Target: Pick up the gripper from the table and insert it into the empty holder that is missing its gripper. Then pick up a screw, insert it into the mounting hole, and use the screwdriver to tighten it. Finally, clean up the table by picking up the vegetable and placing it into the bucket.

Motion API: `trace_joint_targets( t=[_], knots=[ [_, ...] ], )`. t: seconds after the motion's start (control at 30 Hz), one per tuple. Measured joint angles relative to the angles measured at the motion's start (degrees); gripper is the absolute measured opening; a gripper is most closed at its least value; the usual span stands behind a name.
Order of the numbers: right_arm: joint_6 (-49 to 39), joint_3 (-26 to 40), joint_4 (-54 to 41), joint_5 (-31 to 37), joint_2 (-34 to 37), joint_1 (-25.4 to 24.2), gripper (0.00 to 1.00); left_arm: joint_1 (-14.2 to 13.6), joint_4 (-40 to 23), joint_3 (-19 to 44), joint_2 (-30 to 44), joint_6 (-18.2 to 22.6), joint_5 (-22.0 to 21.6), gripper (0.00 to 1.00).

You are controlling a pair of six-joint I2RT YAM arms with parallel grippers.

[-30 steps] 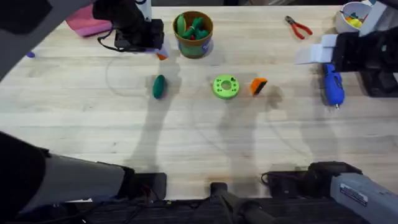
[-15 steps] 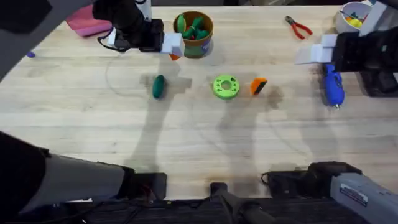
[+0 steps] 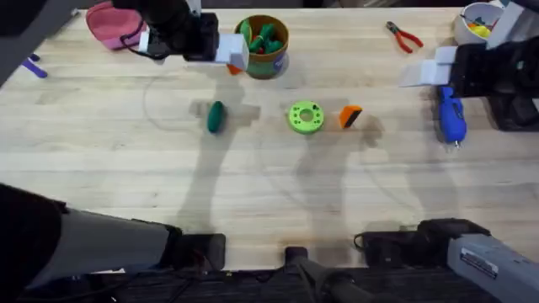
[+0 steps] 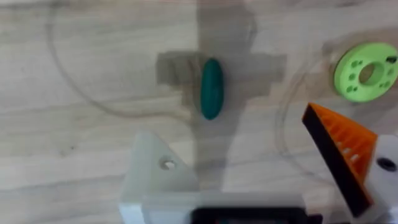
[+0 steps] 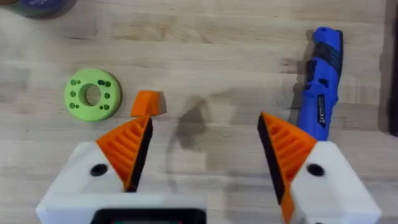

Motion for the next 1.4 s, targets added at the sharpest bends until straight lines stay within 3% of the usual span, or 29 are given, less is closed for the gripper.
trace_joint_targets(
  t=[0.1, 0.43, 0.9, 1.03, 1.2, 1.4],
  knots=[
    [0.00, 0.00, 0.00, 0.00, 0.00, 0.00, 0.993, -0.02, -1.20, 0.00, 0.04, 0.06, -0.02, 0.986],
    [0.00, 0.00, 0.02, 0.16, 0.00, 0.00, 0.993, 0.00, 4.39, 0.00, -1.03, 2.24, -0.26, 0.985],
    [0.00, 0.00, 0.00, 0.37, 0.01, 0.00, 0.993, 0.37, 8.70, -0.83, -20.36, 2.89, -3.19, 0.986],
    [0.00, 0.00, 0.00, 0.37, 0.02, 0.00, 0.993, 0.37, 16.65, -7.13, -25.00, 3.05, -3.41, 0.986],
    [0.00, 0.00, 0.00, 0.38, 0.02, 0.00, 0.992, 0.80, 29.92, -19.97, -30.46, 3.06, -2.32, 0.986],
    [0.00, 0.00, 0.00, 0.39, 0.02, 0.00, 0.994, 6.42, 43.77, -35.29, -38.08, 3.04, 5.14, 0.985]
  ],
)
